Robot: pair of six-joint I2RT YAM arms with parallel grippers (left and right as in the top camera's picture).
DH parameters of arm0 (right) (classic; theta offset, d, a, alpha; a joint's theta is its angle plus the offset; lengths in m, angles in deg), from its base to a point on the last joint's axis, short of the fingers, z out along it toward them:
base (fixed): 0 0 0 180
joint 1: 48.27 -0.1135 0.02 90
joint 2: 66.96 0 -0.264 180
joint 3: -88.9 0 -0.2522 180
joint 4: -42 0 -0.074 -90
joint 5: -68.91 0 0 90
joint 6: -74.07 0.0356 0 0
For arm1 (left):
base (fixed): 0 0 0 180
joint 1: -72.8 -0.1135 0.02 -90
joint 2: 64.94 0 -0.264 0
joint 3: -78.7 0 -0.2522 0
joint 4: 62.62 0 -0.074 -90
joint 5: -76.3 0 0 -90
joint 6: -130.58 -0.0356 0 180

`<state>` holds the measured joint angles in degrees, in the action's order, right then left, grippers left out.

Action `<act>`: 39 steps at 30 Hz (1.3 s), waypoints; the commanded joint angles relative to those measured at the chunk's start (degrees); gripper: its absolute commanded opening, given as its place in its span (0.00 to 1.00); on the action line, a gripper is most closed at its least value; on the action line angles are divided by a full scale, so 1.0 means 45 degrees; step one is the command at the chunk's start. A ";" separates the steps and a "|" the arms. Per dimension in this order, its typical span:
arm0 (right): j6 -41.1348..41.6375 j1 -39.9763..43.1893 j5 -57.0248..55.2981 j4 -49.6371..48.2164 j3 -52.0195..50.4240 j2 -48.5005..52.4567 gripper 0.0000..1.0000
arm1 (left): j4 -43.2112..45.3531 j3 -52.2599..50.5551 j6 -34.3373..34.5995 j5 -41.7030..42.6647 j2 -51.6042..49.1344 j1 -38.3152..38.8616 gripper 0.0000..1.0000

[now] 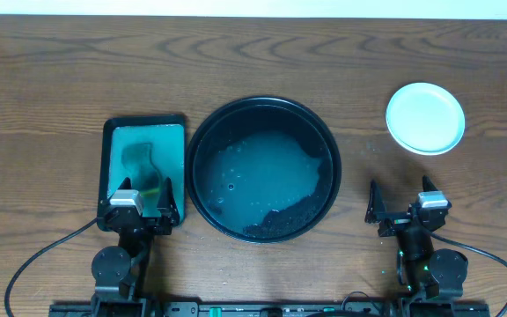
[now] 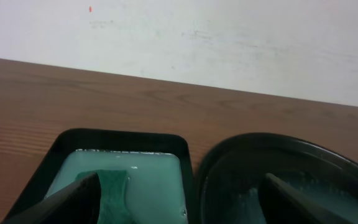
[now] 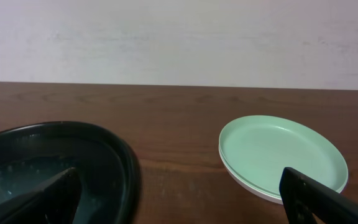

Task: Clean dirty plates on tray and stack at the side

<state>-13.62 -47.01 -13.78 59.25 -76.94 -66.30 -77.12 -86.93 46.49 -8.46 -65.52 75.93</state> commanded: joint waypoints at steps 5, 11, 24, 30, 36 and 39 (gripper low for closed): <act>-0.0151 0.0034 0.0102 0.0039 -0.0024 -0.0083 0.99 | -0.0457 -0.0083 -0.1928 0.1656 0.0107 0.0049 0.81; -0.0151 0.0034 0.0102 0.0039 -0.0024 -0.0083 0.99 | -0.0505 -0.0083 -0.1928 0.1622 0.0107 0.0049 0.81; -0.0151 0.0034 0.0102 0.0039 -0.0024 -0.0083 0.99 | -0.0495 -0.0083 -0.1836 0.1598 0.0107 0.0049 0.81; -0.0151 0.0034 0.0102 0.0039 -0.0024 -0.0083 0.99 | -0.0495 -0.0083 -0.1836 0.1598 0.0078 0.0049 0.81; -0.0151 0.0034 0.0102 0.0039 -0.0024 -0.0083 0.99 | -0.0495 -0.0083 -0.1836 0.1598 0.0078 0.0049 0.81; -0.0151 0.0034 0.0102 0.0034 -0.0024 -0.0083 0.99 | -0.0495 -0.0083 -0.1831 0.1598 0.0078 0.0049 0.81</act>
<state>-13.62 -47.01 -13.80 59.25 -76.94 -66.30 -76.79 -86.82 38.99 -4.31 -65.52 75.93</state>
